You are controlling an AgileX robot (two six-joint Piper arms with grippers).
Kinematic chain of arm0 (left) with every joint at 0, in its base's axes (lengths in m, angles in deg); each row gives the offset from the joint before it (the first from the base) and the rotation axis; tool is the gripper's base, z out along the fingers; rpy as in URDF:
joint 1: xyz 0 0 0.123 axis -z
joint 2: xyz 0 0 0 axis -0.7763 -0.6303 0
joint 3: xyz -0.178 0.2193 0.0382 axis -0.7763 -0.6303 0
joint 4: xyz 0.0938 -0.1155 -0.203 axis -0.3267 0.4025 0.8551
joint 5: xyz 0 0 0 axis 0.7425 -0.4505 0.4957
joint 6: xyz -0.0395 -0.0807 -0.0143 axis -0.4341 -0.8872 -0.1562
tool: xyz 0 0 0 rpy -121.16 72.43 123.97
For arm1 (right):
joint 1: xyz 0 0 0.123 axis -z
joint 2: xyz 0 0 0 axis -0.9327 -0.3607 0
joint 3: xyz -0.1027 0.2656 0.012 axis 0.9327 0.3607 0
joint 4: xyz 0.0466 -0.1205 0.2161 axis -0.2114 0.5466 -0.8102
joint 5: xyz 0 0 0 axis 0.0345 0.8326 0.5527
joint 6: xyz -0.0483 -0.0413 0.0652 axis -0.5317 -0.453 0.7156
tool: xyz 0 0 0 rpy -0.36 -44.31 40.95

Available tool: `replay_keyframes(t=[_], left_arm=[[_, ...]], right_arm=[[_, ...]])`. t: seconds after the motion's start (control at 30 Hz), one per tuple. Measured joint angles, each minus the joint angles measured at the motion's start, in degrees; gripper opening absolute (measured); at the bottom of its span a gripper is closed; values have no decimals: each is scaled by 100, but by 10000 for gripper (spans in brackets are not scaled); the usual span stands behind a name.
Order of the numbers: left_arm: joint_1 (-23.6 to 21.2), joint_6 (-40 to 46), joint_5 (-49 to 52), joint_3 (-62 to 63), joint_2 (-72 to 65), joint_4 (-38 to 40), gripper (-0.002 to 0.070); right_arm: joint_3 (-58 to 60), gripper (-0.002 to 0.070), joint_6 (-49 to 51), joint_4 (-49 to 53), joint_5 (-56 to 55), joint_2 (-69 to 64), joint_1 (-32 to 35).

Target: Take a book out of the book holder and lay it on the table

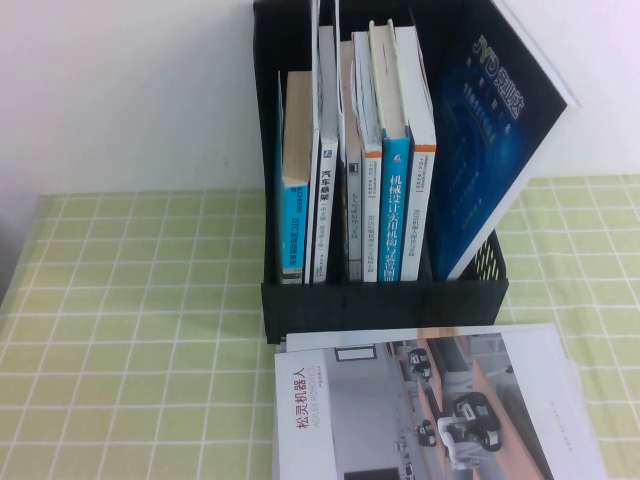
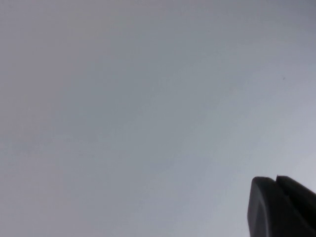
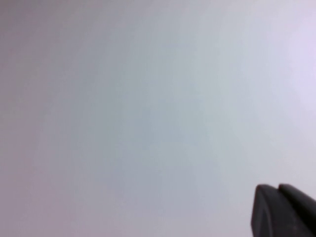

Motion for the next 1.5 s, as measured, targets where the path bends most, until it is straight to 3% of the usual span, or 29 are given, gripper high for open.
replay_keyframes(t=[0.13,0.37,0.57,0.77,0.93,1.1,1.2,1.5], left_arm=[[0,-343,531,576,0,28,-3],[0,-141,2906,2526,-477,-194,-3],[0,62,4799,3706,-1900,-648,-1],[326,648,5929,4021,-3152,-809,-1],[615,1726,6354,4021,-3761,-843,-1],[638,1990,6222,4021,-4306,-229,-1],[638,2105,6069,4021,-4665,86,-1],[806,2413,4734,4036,-5274,996,-1]], right_arm=[[-631,-2,308,0,486,0,0],[-2532,-2,899,96,2214,-323,0],[-4122,-2,719,1330,4394,-1504,0],[-4778,-2,567,2252,6828,-2622,-289],[-4783,-2,348,2183,8388,-3030,-503],[-4240,-2,456,640,8229,-3054,-638],[-3675,-2,-145,-484,7728,-3238,-678],[-3126,-2,-1290,-1953,6248,-3811,-678]])
